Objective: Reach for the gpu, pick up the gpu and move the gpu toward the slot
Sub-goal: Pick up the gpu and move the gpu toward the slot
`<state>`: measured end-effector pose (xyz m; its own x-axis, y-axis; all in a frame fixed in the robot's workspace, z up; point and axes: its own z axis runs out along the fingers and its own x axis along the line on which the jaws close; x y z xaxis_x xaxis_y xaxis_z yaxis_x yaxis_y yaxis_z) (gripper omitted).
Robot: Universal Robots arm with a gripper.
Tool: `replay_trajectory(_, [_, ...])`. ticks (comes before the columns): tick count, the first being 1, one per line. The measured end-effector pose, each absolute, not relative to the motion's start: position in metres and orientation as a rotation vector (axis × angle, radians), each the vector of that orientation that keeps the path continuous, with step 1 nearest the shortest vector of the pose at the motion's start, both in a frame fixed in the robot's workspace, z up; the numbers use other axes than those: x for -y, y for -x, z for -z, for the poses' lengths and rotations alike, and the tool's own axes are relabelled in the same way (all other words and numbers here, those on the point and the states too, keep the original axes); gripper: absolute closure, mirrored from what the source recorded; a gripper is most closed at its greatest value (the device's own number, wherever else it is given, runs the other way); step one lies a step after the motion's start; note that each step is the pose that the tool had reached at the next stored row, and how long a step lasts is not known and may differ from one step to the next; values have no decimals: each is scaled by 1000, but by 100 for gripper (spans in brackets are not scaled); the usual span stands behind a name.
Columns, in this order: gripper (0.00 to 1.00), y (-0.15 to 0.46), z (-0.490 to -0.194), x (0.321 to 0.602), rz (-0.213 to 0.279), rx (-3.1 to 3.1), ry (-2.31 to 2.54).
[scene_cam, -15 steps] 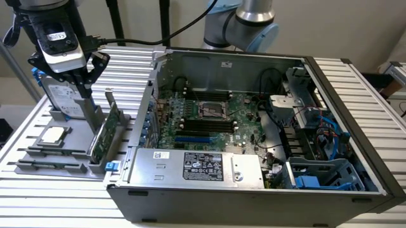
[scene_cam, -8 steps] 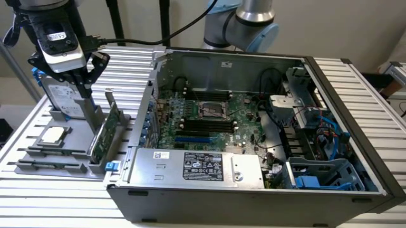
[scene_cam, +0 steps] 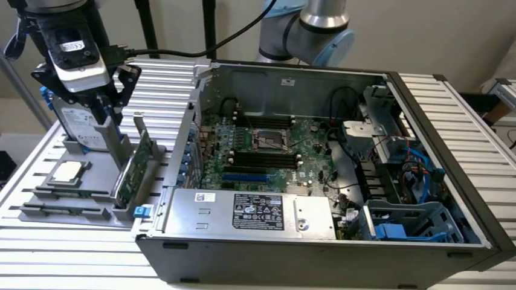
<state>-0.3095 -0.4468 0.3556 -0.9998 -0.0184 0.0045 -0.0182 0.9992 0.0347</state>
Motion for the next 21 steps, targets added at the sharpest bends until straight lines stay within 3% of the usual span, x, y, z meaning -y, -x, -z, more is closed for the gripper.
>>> replay_trajectory(3, [58,310,-353,444,50,3137,-18])
replay_trajectory(21, [58,318,-320,441,45,3137,52])
